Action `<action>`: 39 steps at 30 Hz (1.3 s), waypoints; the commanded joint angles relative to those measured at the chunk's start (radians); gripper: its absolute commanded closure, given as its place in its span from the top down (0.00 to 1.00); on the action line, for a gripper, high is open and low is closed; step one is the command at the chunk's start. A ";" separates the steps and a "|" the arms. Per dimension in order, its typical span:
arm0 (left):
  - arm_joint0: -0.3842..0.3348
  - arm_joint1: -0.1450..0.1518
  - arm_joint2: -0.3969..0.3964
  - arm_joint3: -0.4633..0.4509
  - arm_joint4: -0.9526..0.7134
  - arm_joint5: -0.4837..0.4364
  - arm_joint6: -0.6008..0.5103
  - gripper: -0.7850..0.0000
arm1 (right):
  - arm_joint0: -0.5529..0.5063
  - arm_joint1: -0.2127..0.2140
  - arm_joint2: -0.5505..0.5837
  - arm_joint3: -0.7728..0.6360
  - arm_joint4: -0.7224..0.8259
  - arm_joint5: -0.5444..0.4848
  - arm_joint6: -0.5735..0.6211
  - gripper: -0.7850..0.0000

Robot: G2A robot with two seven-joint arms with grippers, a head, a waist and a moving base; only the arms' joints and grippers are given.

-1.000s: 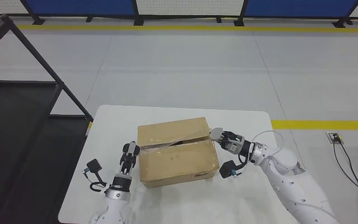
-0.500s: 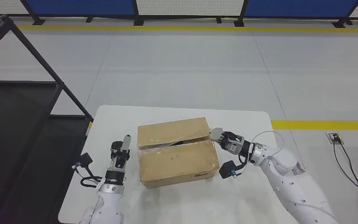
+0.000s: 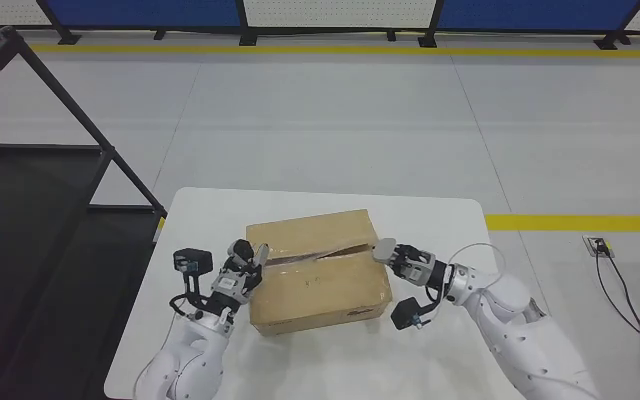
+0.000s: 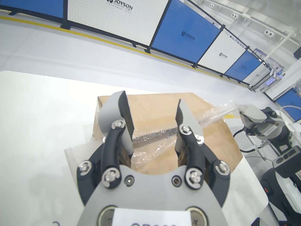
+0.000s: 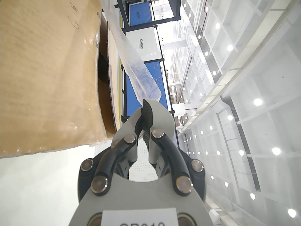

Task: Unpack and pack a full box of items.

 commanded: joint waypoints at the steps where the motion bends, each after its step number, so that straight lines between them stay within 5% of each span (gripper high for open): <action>1: -0.015 0.000 0.007 0.015 -0.024 -0.007 -0.029 0.00 | 0.001 0.002 -0.002 -0.009 -0.024 0.009 -0.009 0.00; 28: -0.084 0.012 0.030 0.101 -0.072 0.009 -0.159 0.00 | 0.034 0.006 -0.034 0.002 -0.095 -0.020 -0.029 0.00; 29: -0.083 0.013 0.030 0.101 -0.072 0.009 -0.159 0.00 | 0.035 0.006 -0.034 0.006 -0.098 -0.022 -0.030 0.13; 31: -0.083 0.014 0.030 0.100 -0.073 0.009 -0.158 0.00 | 0.038 0.007 -0.035 0.011 -0.099 -0.026 -0.032 0.86; 32: -0.083 0.014 0.030 0.100 -0.074 0.009 -0.156 0.00 | 0.039 0.007 -0.036 0.012 -0.099 -0.026 -0.033 1.00; 39: -0.079 0.017 0.034 0.095 -0.074 0.011 -0.150 0.00 | 0.044 0.008 -0.040 0.019 -0.101 -0.022 -0.032 1.00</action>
